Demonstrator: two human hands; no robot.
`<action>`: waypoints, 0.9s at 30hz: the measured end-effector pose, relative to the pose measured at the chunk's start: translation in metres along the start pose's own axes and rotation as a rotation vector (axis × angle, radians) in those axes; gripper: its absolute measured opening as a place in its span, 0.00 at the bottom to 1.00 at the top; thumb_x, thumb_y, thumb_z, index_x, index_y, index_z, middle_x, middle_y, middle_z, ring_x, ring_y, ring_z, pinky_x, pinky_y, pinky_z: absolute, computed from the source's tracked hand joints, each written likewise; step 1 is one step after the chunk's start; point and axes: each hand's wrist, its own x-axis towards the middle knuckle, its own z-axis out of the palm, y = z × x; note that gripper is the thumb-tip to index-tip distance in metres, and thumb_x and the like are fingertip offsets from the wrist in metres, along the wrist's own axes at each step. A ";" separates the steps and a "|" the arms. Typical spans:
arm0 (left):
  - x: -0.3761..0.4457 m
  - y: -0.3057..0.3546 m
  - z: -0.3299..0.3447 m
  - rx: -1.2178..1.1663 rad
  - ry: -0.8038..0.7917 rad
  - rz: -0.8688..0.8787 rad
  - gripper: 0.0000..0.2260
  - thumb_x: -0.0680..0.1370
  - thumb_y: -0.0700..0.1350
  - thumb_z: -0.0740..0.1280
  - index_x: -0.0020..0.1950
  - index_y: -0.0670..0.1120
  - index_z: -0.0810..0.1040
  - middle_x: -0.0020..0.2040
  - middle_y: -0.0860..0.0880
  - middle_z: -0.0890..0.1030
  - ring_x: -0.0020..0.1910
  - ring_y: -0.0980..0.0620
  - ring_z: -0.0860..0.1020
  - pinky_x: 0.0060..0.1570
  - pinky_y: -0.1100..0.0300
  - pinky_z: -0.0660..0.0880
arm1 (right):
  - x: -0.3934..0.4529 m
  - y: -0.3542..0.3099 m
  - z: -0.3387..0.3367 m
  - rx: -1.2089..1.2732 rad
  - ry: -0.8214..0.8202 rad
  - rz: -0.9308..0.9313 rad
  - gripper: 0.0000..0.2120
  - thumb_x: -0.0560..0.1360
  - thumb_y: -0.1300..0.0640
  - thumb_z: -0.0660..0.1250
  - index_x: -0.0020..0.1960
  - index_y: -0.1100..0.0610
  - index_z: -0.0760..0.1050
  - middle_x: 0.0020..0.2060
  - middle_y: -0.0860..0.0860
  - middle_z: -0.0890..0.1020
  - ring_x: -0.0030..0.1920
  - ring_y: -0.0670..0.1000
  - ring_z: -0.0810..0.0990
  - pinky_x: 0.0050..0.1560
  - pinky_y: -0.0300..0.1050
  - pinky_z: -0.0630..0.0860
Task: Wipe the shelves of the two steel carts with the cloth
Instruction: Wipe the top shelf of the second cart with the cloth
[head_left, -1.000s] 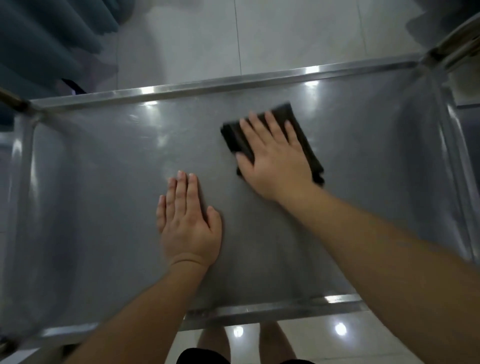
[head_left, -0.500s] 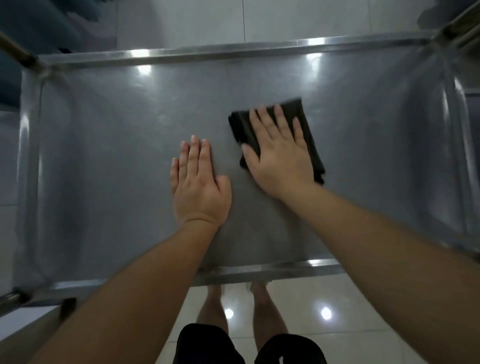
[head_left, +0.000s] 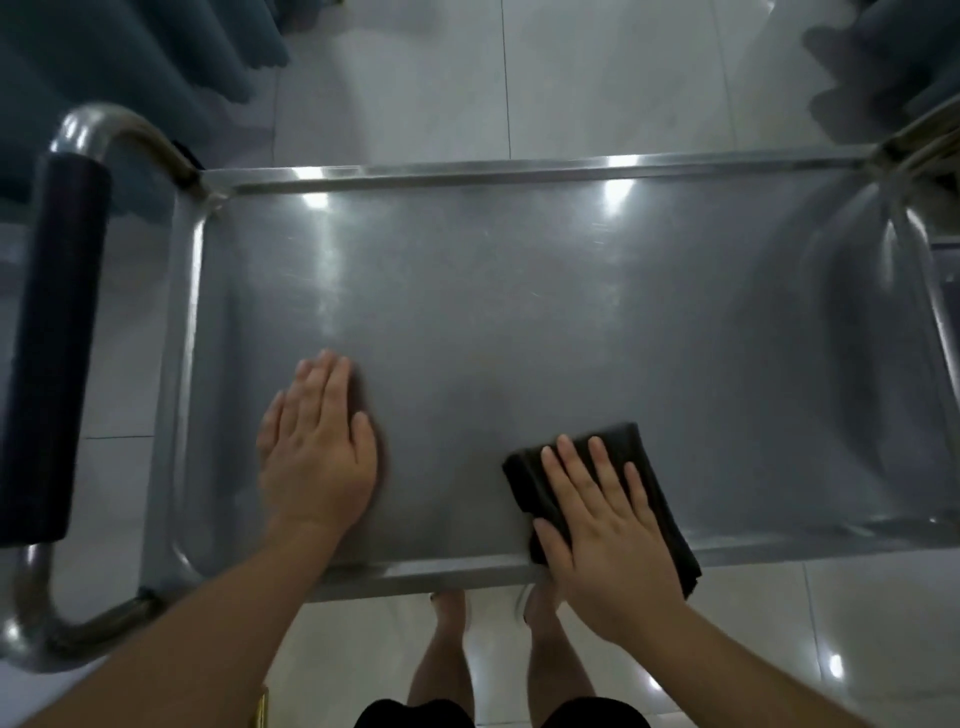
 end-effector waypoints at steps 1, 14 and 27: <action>-0.002 -0.008 0.002 0.023 -0.016 -0.008 0.30 0.82 0.53 0.53 0.84 0.47 0.63 0.85 0.47 0.62 0.84 0.48 0.57 0.82 0.46 0.52 | 0.011 -0.003 -0.002 0.007 0.003 0.005 0.32 0.85 0.36 0.46 0.85 0.45 0.44 0.85 0.43 0.46 0.84 0.51 0.44 0.80 0.58 0.46; -0.003 -0.018 0.018 0.048 0.033 0.033 0.31 0.81 0.54 0.56 0.84 0.46 0.63 0.85 0.47 0.62 0.84 0.48 0.57 0.82 0.44 0.53 | 0.327 -0.032 -0.102 0.094 0.133 0.131 0.34 0.83 0.38 0.48 0.86 0.48 0.49 0.85 0.47 0.49 0.84 0.52 0.45 0.82 0.59 0.41; -0.002 -0.020 0.019 0.020 0.012 0.012 0.31 0.82 0.55 0.56 0.85 0.49 0.61 0.85 0.49 0.60 0.85 0.50 0.54 0.83 0.48 0.48 | 0.135 -0.076 -0.023 0.074 0.156 0.083 0.38 0.83 0.31 0.47 0.85 0.52 0.48 0.85 0.50 0.48 0.84 0.53 0.42 0.82 0.60 0.41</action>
